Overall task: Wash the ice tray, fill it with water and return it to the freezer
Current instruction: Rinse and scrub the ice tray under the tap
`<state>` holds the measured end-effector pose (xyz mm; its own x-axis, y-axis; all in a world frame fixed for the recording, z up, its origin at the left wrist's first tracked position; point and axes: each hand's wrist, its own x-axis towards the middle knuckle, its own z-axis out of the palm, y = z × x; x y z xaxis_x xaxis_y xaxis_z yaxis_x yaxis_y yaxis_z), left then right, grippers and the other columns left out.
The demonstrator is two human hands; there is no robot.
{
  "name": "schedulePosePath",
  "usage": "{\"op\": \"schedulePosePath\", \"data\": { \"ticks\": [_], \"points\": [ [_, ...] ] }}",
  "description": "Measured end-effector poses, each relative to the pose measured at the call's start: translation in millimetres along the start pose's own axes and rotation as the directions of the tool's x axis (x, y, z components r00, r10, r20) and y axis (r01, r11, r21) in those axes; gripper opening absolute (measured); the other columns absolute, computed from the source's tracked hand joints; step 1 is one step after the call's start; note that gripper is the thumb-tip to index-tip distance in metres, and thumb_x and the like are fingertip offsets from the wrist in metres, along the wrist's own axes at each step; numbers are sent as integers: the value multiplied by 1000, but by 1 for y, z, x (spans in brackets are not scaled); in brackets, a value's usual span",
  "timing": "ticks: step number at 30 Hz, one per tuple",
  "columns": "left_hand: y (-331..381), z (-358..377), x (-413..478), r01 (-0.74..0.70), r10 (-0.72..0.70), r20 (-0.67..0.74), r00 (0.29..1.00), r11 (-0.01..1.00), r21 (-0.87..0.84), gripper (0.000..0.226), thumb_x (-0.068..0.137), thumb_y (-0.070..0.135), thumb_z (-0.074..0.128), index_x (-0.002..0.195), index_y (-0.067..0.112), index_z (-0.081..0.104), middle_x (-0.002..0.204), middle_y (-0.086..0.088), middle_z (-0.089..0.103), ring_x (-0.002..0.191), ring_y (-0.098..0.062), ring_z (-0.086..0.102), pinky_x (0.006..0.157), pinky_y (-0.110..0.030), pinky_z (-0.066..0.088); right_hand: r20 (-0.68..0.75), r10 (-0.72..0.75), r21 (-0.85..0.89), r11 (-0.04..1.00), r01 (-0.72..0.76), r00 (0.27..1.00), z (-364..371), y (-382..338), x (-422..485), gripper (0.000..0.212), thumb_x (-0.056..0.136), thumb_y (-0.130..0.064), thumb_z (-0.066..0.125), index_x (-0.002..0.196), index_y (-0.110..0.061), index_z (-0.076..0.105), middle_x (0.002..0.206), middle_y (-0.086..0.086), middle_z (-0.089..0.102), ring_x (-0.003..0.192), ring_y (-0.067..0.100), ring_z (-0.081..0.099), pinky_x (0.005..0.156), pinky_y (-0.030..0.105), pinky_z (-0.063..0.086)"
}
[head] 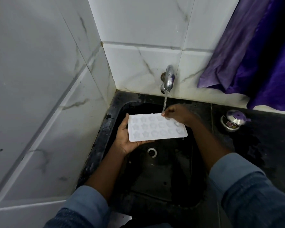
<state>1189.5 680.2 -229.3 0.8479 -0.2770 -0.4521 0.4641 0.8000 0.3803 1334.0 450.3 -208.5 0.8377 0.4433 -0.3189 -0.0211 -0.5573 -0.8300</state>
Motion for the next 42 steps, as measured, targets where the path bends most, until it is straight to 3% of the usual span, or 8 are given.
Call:
{"op": "schedulePosePath", "data": {
  "ticks": [3,6,10,17,21,29,38,42],
  "points": [
    [-1,5,-4,-89,98,-98,990,992,93,69,108,59,40,141,3,61,139,-23,67,123,-40,69,101,-63,54,-91,-14,-78,997,7,996,9,-4,10,30,85,-33,86,82,-6,73,83,14,74,72,13,64,66,29,48],
    [-7,10,-4,-178,180,-101,978,984,24,77,99,65,45,144,3,57,138,-23,67,121,-39,70,95,-59,60,-202,-86,-309,951,20,976,39,-3,11,26,100,-36,65,100,-10,69,104,17,71,103,31,69,90,43,52],
    [-14,6,0,-255,250,-120,961,966,-29,90,95,77,41,147,5,56,144,-23,63,129,-40,65,104,-59,55,-245,-56,-604,790,-107,968,82,1,-4,72,110,-49,30,164,-4,17,171,23,14,158,40,10,126,55,3],
    [-30,-2,5,-234,216,-213,953,970,-61,104,89,90,30,138,6,66,143,-21,65,137,-37,58,121,-58,36,212,-237,-661,680,318,948,121,-18,-47,79,109,-57,22,166,-7,-1,173,14,-5,161,30,-8,130,47,-3],
    [-30,-3,9,-236,214,-268,939,971,-50,108,86,93,29,137,5,65,127,-19,74,111,-33,74,90,-45,64,352,-411,-636,554,537,841,121,-19,-59,76,109,-57,23,166,-11,5,174,7,-3,161,20,-7,128,36,-8],
    [-27,-1,8,-288,270,-215,939,956,-60,105,89,89,26,151,9,54,142,-20,66,128,-41,66,117,-63,41,-68,-59,-696,718,-5,996,61,3,-8,86,106,-64,19,165,-3,1,172,22,4,160,39,-1,129,51,-2],
    [-31,15,23,-300,274,-239,932,951,-78,89,89,89,29,121,16,68,123,-7,73,114,-26,72,112,-50,48,302,-421,-584,627,515,855,111,-29,-41,62,112,-36,33,166,-11,14,174,9,5,161,23,3,130,40,0],
    [-32,16,18,-266,258,-108,960,961,-72,106,87,91,27,142,9,64,148,-21,61,137,-39,58,120,-61,36,58,-208,-635,747,197,976,78,-1,-14,72,111,-50,28,166,-10,6,174,16,5,160,30,6,130,48,8]
  ]
}}
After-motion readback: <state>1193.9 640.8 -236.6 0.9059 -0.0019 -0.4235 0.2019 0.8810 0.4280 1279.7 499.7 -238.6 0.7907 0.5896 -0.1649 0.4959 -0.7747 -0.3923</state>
